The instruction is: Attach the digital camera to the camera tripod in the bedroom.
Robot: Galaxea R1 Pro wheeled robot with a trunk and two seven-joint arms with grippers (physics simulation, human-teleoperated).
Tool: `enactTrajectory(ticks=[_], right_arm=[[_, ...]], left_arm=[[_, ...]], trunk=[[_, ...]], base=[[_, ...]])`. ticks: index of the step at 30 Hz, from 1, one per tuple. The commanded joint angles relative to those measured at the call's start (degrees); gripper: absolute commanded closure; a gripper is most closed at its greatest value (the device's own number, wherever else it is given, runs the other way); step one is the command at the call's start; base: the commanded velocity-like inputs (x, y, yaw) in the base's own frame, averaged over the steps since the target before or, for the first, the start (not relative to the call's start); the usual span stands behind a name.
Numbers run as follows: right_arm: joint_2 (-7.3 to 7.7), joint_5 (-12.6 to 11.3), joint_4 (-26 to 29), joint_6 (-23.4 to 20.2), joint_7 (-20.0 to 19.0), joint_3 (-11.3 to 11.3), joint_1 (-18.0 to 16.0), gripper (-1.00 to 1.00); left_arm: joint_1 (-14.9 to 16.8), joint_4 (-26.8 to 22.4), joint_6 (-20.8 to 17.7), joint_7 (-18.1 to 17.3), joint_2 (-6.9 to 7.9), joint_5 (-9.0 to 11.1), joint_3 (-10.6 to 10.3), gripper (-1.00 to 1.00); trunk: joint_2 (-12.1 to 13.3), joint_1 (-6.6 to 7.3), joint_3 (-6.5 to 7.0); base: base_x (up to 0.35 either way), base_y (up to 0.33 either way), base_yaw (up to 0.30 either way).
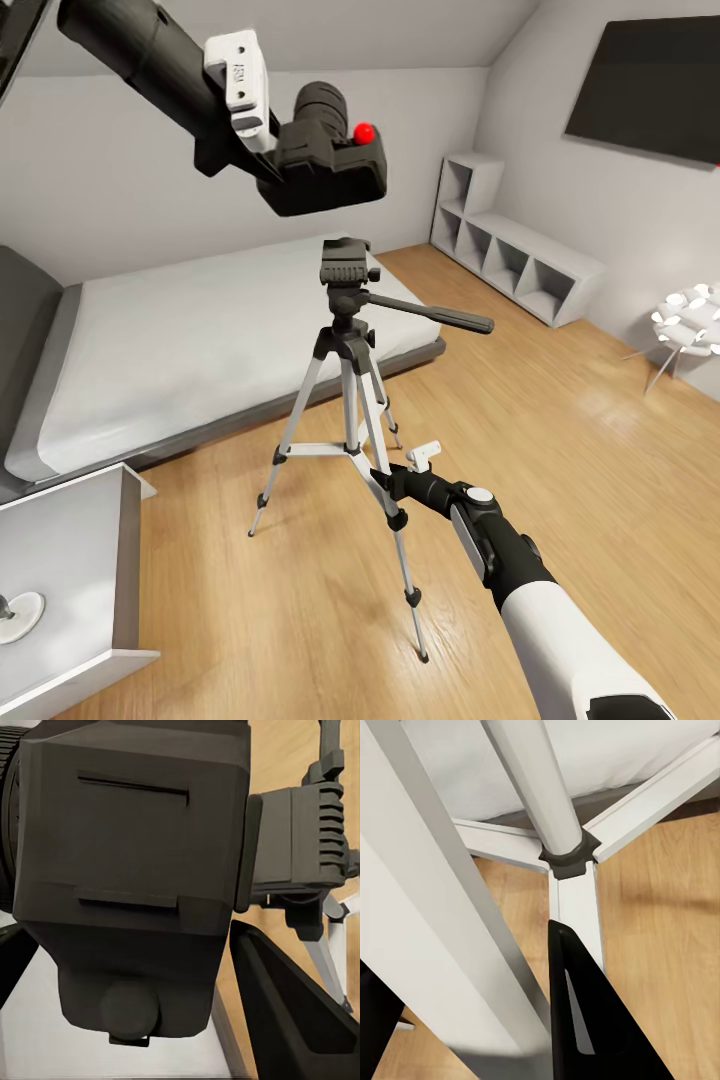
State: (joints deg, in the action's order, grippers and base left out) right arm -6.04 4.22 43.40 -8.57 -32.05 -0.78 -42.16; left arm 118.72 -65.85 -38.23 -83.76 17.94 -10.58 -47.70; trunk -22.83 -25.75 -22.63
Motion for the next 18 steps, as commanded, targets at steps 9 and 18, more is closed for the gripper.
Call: enactTrajectory(ticks=[9,18], right_arm=[[-0.01,2.25,-0.07,-0.14,-0.21,-0.01,-0.02,1.0],[0.0,2.25,-0.07,-0.18,-0.21,-0.01,-0.02,1.0]], left_arm=[[0.1,0.01,-0.49,-0.35,0.0,-0.22,-0.49,1.0],[0.1,0.56,-0.82,-0.35,-0.1,0.49,-0.53,1.0]], trunk=[[-0.09,-0.04,-0.1],[-0.09,-0.04,-0.1]], base=[[0.0,0.0,0.0],[0.0,0.0,0.0]])
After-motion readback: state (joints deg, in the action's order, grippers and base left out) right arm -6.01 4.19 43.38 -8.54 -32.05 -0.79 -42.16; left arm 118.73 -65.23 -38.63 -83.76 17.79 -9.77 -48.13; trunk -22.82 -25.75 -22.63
